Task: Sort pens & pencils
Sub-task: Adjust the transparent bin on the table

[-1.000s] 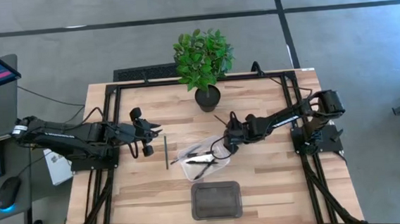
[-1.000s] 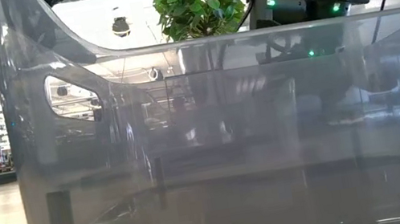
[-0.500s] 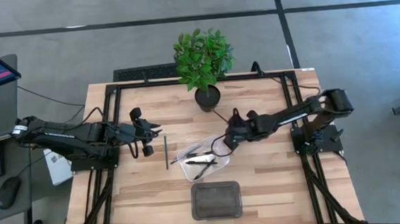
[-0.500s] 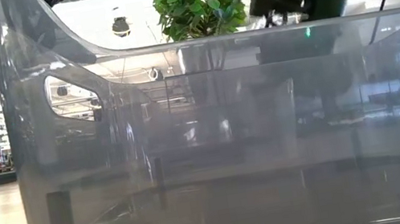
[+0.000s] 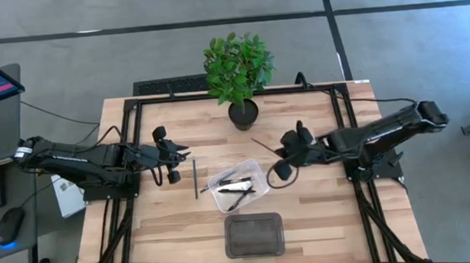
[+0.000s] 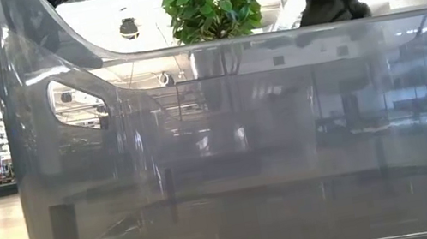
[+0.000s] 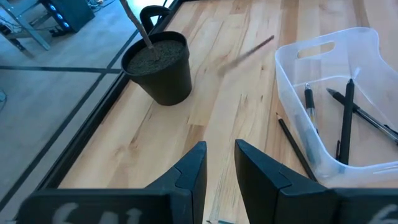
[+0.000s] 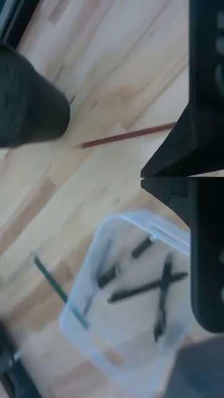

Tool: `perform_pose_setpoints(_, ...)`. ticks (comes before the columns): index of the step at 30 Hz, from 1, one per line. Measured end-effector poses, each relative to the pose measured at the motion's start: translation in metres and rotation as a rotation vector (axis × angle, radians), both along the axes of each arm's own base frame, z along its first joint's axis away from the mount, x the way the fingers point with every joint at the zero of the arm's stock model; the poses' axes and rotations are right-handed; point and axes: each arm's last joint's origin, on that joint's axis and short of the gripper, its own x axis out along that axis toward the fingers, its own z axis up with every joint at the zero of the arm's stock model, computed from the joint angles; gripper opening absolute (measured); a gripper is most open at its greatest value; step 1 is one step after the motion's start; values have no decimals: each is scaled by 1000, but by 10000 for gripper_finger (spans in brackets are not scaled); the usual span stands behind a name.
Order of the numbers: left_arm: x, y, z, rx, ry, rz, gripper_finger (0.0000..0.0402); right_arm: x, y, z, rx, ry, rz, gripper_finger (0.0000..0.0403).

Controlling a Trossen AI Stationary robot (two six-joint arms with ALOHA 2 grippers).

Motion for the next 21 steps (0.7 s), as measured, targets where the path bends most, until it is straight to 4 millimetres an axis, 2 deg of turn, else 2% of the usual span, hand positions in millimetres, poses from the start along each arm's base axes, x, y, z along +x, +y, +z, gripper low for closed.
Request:
perform_pose_setpoints(6, 0, 0, 0, -1, -4, 0, 74, -4, 15, 2, -1, -9, 68, 47)
perform_pose_setpoints(21, 0, 0, 1, -1, -6, 0, 74, -6, 21, 2, -5, 3, 101, 47)
